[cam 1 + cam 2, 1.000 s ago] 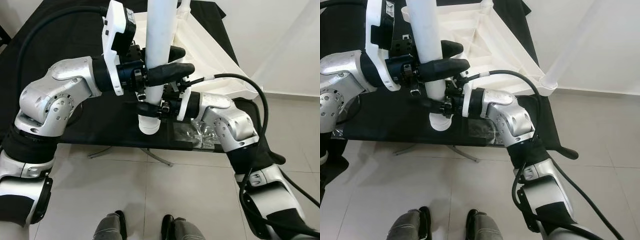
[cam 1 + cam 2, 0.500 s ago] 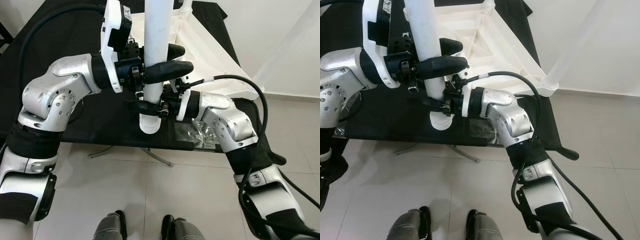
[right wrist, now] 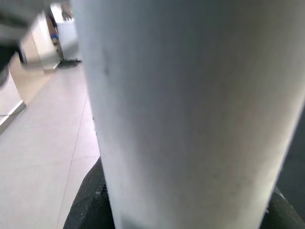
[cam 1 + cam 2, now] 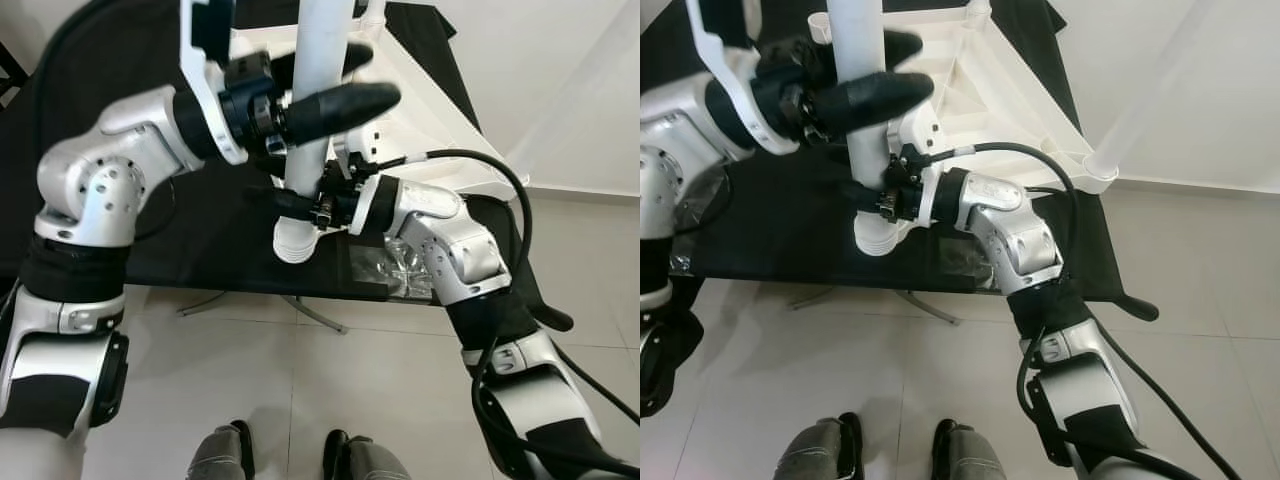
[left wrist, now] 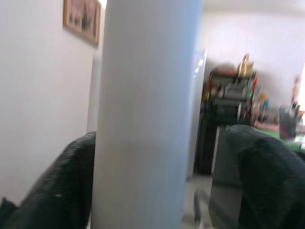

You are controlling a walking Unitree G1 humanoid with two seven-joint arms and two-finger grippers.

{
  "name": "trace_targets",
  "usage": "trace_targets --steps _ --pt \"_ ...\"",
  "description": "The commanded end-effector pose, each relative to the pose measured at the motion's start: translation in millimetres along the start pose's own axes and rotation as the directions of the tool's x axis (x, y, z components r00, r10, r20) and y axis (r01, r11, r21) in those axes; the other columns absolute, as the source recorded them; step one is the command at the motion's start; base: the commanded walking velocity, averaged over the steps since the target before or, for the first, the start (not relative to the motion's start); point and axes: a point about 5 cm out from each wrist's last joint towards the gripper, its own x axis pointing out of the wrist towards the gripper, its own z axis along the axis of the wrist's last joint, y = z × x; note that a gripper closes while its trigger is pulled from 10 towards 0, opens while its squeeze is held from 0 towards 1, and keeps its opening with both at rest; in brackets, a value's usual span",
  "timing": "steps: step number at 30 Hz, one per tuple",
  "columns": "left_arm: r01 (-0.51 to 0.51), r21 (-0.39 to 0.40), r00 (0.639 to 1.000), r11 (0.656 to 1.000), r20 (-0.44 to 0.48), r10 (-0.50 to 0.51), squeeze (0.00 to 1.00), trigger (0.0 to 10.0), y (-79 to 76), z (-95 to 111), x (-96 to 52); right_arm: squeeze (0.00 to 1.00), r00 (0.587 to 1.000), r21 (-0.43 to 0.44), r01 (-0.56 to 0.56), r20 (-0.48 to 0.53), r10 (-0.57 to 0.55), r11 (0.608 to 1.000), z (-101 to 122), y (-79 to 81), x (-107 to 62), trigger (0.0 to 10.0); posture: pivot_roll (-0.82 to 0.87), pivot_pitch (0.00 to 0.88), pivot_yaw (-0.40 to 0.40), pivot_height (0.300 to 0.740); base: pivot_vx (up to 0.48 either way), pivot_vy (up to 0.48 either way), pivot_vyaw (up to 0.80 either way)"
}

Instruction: Building children table

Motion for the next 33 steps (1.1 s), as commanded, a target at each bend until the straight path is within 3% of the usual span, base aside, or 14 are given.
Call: trace_targets --steps 1,7,8,9,10,12,13,14,17,23,24,27,30,33 --pt "-0.002 -0.013 0.999 1.0 0.039 0.003 1.0 10.0 0.9 6.6 -1.1 0.0 1.0 0.005 -0.004 -0.018 0.005 1.0 -3.1 2.4 4.2 0.0 0.02 0.174 -0.095 0.74 0.0 0.0 0.0" --pt "-0.047 0.009 0.996 0.999 0.073 0.046 1.0 10.0 7.1 19.6 -10.0 0.0 1.0 0.011 0.026 -0.018 -0.025 1.0 -5.3 0.6 3.8 0.0 0.02 0.174 -0.095 0.74 0.0 0.0 0.0" --pt "-0.056 0.03 0.995 0.998 0.089 0.054 0.65 10.0 7.7 28.7 -13.8 0.0 0.997 0.014 0.074 -0.014 -0.073 0.997 -5.1 -4.2 2.5 0.0 0.02 0.177 -0.094 0.74 0.0 0.0 0.0" --pt "-0.064 0.046 0.993 0.997 0.103 0.059 0.65 10.0 8.0 35.5 -16.6 0.0 0.994 0.017 0.11 -0.012 -0.109 0.994 -4.9 -7.8 1.5 0.0 0.02 0.177 -0.094 0.74 0.0 0.0 0.0" --pt "-0.074 0.074 0.989 0.994 0.134 0.063 0.0 10.0 6.3 49.7 -20.5 0.0 0.981 0.031 0.191 0.011 -0.191 0.981 -1.8 -17.4 -1.3 0.0 0.02 0.178 -0.092 0.74 0.0 0.0 0.0" --pt "-0.074 0.074 0.989 0.994 0.134 0.063 0.0 10.0 6.3 49.7 -20.5 0.0 0.981 0.031 0.191 0.011 -0.191 0.981 -1.8 -17.4 -1.3 0.0 0.02 0.178 -0.092 0.74 0.0 0.0 0.0" --pt "-0.088 0.114 0.981 0.99 0.184 0.066 0.0 10.0 0.8 69.2 -23.9 0.0 0.944 0.079 0.318 0.063 -0.323 0.945 5.4 -33.1 -7.3 0.0 0.02 0.181 -0.093 0.74 0.0 0.0 0.0" --pt "-0.088 0.114 0.981 0.99 0.184 0.066 0.0 10.0 0.8 69.2 -23.9 0.0 0.944 0.079 0.318 0.063 -0.323 0.945 5.4 -33.1 -7.3 0.0 0.02 0.181 -0.093 0.74 0.0 0.0 0.0" --pt "-0.181 0.187 0.96 0.965 0.247 0.133 0.0 10.0 -8.8 89.0 -31.8 0.0 0.811 0.303 0.465 0.23 -0.537 0.832 27.8 -59.4 -26.0 0.0 0.02 0.189 -0.091 0.74 0.0 0.0 0.0" --pt "-0.272 0.168 0.945 0.948 0.231 0.23 0.0 10.0 -8.8 76.6 -43.0 0.0 0.783 0.41 0.392 0.322 -0.533 0.824 38.3 -58.9 -31.4 0.0 0.03 0.199 -0.087 0.74 0.0 0.0 0.0" --pt "-0.345 0.155 0.929 0.926 0.199 0.312 0.0 10.0 -5.9 57.8 -49.9 0.0 0.79 0.413 0.36 0.342 -0.509 0.837 39.7 -55.3 -31.7 10.0 0.03 0.202 -0.086 0.74 0.0 0.0 0.0" --pt "-0.505 0.088 0.861 0.858 0.111 0.496 0.0 10.0 -0.2 9.8 -63.4 0.0 0.811 0.383 0.323 0.358 -0.462 0.865 38.2 -44.8 -30.2 10.0 0.03 0.213 -0.084 0.74 0.0 0.0 0.0" --pt "-0.555 0.036 0.831 0.831 0.067 0.552 0.0 10.0 -1.5 -12.5 -67.2 0.0 0.82 0.373 0.33 0.341 -0.459 0.867 34.9 -41.5 -29.0 10.0 0.02 0.222 -0.085 0.74 0.0 0.0 0.0" --pt "-0.671 -0.09 0.74 0.736 -0.037 0.671 0.0 10.0 -18.4 -67.8 -78.0 0.0 0.847 0.336 0.362 0.27 -0.457 0.87 23.1 -32.4 -31.9 10.0 0.01 0.234 -0.086 0.74 0.0 0.0 0.0"
